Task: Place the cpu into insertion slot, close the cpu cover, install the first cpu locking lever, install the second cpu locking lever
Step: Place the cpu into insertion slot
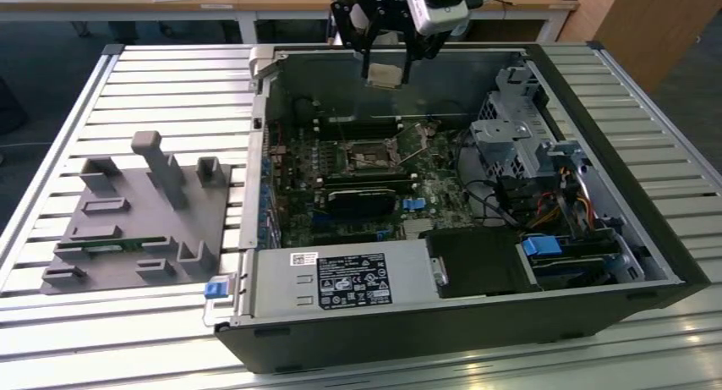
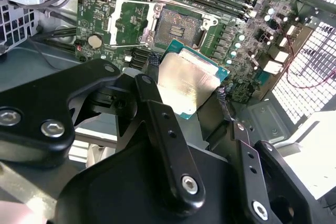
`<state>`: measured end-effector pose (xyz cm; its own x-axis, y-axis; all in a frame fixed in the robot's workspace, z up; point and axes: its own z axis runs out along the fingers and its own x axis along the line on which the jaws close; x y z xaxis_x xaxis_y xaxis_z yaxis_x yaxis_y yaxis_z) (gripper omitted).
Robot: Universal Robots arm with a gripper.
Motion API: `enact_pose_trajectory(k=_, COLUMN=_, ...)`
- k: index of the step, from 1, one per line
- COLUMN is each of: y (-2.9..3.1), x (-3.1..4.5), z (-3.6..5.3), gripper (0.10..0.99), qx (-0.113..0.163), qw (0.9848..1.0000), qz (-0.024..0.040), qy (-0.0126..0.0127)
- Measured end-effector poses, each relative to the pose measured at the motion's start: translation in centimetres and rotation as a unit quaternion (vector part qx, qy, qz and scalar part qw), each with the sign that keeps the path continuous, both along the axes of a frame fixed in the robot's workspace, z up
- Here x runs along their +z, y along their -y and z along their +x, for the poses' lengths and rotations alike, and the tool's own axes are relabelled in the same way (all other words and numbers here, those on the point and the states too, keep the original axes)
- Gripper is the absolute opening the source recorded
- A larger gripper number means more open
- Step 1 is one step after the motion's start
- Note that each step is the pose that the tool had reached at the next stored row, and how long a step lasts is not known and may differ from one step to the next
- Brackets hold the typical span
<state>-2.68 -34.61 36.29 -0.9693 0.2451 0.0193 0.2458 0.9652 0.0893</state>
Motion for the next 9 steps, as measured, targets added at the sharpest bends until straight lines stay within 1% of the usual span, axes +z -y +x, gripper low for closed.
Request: enact_pose_trajectory(k=9, y=0.0, x=0.0, z=-0.01, gripper=0.541, qx=-0.009, qw=1.0, qz=0.0, qy=0.0)
